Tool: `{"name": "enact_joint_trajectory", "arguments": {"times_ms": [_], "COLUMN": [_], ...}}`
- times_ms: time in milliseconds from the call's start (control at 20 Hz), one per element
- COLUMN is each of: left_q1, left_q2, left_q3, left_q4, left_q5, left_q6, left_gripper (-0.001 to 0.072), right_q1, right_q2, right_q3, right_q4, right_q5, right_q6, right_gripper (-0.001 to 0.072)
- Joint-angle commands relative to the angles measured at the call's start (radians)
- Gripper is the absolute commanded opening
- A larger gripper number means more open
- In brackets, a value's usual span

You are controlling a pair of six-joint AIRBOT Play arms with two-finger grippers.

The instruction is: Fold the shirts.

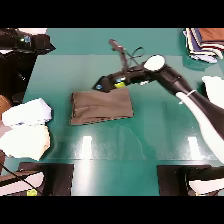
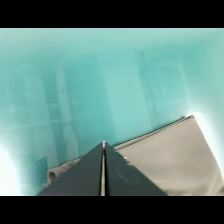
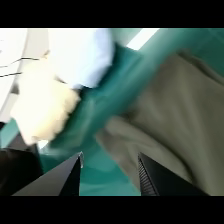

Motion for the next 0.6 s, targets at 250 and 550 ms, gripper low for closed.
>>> {"name": "enact_joint_trajectory", "arguments": {"times_ms": [250, 550], "left_q1": [0.004, 0.004], "left_q2": [0.008, 0.008], "left_q3": [0.000, 0.000], "left_q4": [-0.003, -0.016], "left_q5": [-0.017, -0.018], "left_q6": [0.003, 0.003], "left_gripper": [0.0023, 0.0023], "right_q1": [-0.374, -0.289], "right_q2": [0.090, -0.130], "right_q3": [-0.399, -0.334], "right_q4": [-0.185, -0.003], "right_q5": [0.017, 0.033], "right_q6": [0.158, 0.133], "right_gripper": [0.0674, 0.0673]}}
